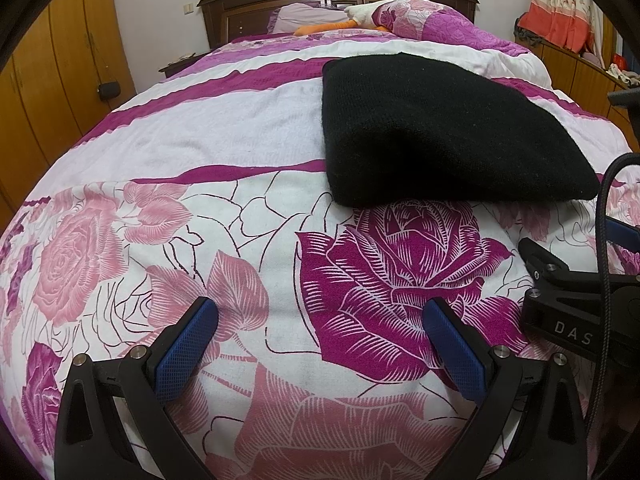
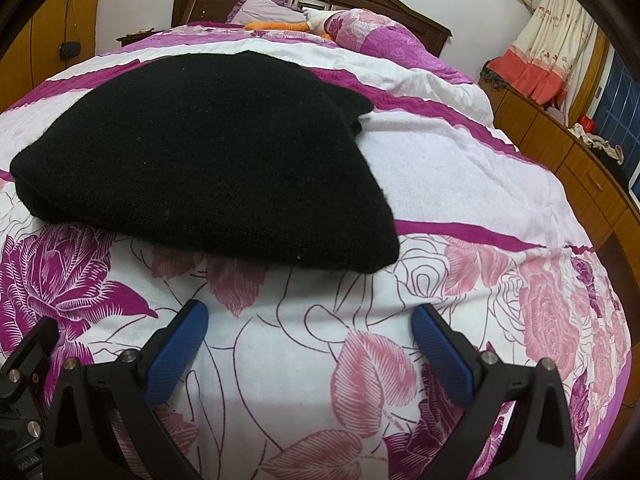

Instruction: Fold small clothes

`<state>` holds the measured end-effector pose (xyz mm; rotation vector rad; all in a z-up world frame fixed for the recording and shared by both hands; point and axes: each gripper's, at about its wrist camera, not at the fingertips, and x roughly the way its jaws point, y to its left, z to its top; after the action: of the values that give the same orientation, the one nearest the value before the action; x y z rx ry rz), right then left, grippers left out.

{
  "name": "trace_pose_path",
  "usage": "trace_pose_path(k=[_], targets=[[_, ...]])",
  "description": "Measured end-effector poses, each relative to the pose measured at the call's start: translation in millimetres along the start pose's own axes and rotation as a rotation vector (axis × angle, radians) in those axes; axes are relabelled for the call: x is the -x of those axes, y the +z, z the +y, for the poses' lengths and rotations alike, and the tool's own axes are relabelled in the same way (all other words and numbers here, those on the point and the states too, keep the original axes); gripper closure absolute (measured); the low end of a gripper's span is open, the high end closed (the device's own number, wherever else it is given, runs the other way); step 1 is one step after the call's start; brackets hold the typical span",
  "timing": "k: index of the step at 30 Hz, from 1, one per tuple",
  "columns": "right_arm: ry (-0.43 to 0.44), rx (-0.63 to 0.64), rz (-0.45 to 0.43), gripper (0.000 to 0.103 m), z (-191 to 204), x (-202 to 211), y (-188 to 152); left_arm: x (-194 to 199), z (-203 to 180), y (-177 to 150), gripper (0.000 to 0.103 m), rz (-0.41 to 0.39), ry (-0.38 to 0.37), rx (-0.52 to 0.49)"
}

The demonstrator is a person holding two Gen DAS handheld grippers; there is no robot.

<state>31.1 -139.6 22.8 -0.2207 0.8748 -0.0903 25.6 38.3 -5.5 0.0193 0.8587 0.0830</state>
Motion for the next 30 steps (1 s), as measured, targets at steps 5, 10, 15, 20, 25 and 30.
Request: trace_pose_path(k=[5,10,15,20,25,30], targets=[[-0.003,-0.001,-0.001,0.000,-1.1,1.0,-0.2,0.3,0.1,0.3,0.008,0.000,0.001,-0.001],[-0.005,0.000,-0.001,0.000,-2.4,0.8,-0.1,0.6,-0.2,-0.2,0.008,-0.001,0.003,0.000],[-0.005,0.000,-0.001,0.000,-1.5,0.9,-0.4,0.8,-0.4,-0.4,0.008,-0.001,0.003,0.000],[-0.005,0.000,-0.001,0.000,-2.5,0.8,-0.3,0.9,-0.4,-0.3,0.008,-0.001,0.003,-0.001],[-0.005,0.001,-0.002,0.000,-1.0,0.9,-0.6,0.8,0.0,-0.3,0.008,-0.002,0.004,-0.001],[-0.007,0.001,-0.002,0.000,-1.5,1.3,-0.5,1.2,-0.6,-0.4,0.008,-0.002,0.003,-0.001]])
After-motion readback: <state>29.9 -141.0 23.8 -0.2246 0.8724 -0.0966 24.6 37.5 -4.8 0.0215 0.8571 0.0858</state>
